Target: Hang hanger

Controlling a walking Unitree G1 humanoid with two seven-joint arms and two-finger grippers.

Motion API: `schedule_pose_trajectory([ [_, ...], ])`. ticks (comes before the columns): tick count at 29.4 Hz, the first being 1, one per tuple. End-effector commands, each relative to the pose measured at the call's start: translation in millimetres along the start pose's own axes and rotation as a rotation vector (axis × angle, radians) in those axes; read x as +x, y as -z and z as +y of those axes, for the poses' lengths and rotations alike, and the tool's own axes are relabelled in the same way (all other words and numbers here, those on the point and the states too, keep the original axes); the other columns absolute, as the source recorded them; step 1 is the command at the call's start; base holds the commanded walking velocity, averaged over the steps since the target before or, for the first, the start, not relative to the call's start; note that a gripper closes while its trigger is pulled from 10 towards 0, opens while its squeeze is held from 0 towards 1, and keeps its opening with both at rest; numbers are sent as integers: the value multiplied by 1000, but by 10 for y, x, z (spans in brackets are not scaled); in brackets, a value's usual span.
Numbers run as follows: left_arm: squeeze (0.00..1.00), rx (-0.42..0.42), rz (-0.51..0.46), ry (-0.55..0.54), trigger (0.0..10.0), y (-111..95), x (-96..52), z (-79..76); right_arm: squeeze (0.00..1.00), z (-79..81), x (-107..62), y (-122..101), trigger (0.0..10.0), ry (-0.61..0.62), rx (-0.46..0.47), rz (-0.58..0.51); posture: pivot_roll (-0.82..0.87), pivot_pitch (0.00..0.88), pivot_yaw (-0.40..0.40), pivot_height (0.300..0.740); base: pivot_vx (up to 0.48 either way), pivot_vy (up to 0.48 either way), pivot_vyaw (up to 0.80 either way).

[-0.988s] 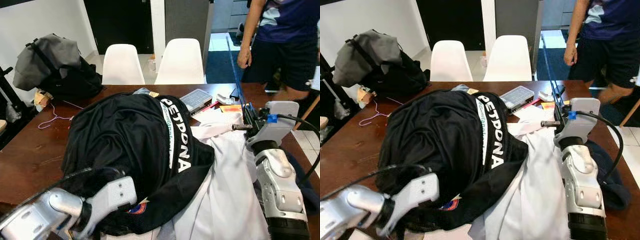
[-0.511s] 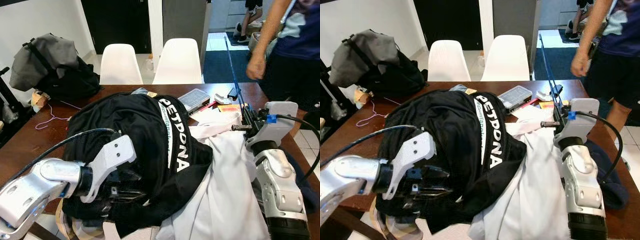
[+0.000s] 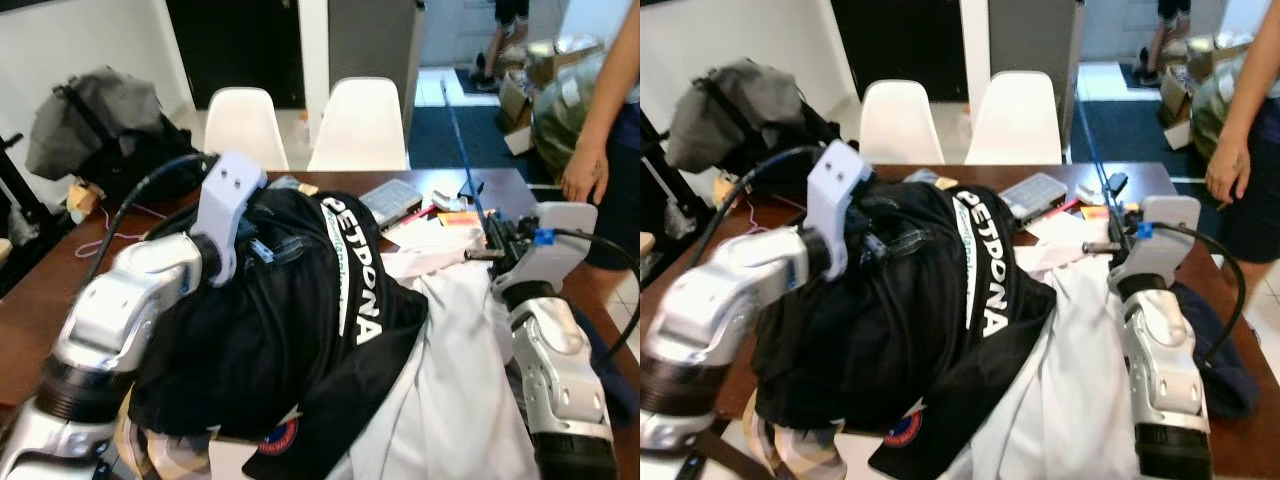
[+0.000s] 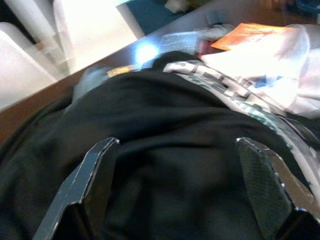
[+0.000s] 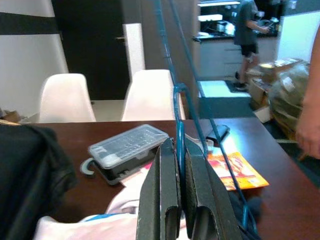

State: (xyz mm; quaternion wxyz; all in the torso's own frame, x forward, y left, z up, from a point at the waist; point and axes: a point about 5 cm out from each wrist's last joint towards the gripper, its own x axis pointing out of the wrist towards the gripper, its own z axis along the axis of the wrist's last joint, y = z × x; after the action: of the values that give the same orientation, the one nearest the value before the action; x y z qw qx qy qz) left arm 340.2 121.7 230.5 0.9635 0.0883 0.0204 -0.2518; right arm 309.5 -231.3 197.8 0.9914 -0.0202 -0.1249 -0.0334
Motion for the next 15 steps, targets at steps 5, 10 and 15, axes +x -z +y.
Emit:
schedule_pose_trajectory([
  [5, 0, -33, -1, -4, 10000, 178, 240, -331, 0, -15, -77, 221, 10000, 13, 24, 92, -88, 22, 52, 736, 0, 0, -250],
  [10, 0, -135, -87, 125, 10000, 132, 313, -804, 0, -139, -134, 280, 10000, 53, 20, 127, -91, 28, 56, 736, 0, 0, -765],
  [15, 0, -208, -156, 247, 10000, 18, 278, -1214, 0, -213, -163, 306, 10000, 64, 19, 141, -89, 31, 56, 736, 0, 0, -320],
])
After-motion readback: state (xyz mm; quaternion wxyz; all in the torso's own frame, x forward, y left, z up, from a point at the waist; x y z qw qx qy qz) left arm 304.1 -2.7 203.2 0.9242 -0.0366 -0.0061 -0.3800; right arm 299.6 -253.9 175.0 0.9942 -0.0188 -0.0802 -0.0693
